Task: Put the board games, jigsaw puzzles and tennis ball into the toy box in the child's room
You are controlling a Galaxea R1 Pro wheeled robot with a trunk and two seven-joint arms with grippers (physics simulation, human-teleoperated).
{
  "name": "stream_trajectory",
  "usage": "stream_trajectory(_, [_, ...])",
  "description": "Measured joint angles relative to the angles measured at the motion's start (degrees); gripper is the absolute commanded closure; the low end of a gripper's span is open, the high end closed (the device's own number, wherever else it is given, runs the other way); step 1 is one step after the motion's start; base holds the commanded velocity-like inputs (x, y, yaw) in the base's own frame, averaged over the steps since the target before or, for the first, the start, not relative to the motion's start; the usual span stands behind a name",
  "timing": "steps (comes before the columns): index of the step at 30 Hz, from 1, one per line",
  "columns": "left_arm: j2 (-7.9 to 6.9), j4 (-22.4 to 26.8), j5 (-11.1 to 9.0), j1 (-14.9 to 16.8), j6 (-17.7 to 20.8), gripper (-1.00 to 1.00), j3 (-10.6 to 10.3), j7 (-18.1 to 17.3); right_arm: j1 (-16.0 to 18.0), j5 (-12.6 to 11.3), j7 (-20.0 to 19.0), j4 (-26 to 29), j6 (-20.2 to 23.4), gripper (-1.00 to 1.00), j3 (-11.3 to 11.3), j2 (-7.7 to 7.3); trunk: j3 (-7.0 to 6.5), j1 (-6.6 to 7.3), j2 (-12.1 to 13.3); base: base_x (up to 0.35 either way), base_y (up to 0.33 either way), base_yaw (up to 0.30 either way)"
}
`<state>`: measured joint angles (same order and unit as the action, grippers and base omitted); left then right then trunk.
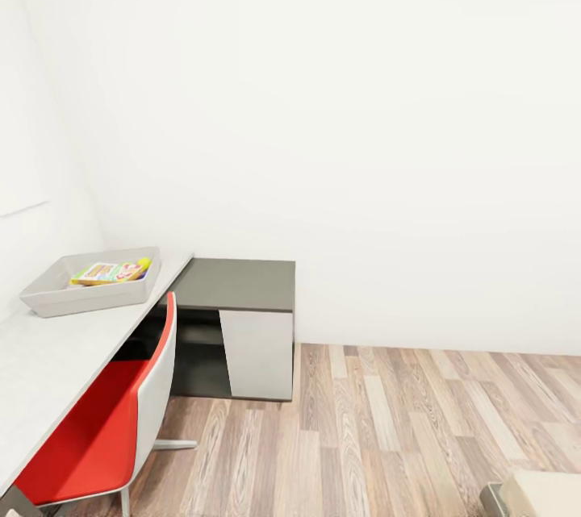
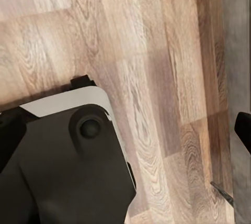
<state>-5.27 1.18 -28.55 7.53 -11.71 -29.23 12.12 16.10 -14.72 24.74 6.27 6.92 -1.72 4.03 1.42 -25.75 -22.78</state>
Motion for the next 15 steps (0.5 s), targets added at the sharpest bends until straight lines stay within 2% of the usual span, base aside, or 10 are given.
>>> stream_trajectory(7, [0.12, 0.09, -0.16, 0.00, -0.07, -1.00, 0.11, -0.46, -0.60, -0.03, -0.06, 0.00, -1.61, -1.00, 0.01, -0.74, 0.66, 0.00, 0.00, 0.000, 0.000, 0.000])
stream_trajectory(11, [0.47, 0.09, -0.32, 0.00, -0.07, -1.00, 0.17, -0.59, -1.68, -0.03, -0.27, 0.02, -3.71, -1.00, 0.00, -1.66, 1.04, 0.00, 0.00, 0.000, 0.000, 0.000])
stream_trajectory(15, [1.56, 0.02, -0.38, 0.00, -0.07, -1.00, 0.18, -0.61, -2.84, 0.04, -4.89, -0.64, -5.54, -1.00, 0.02, -2.45, 1.43, 0.00, -0.01, 0.000, 0.000, 0.000])
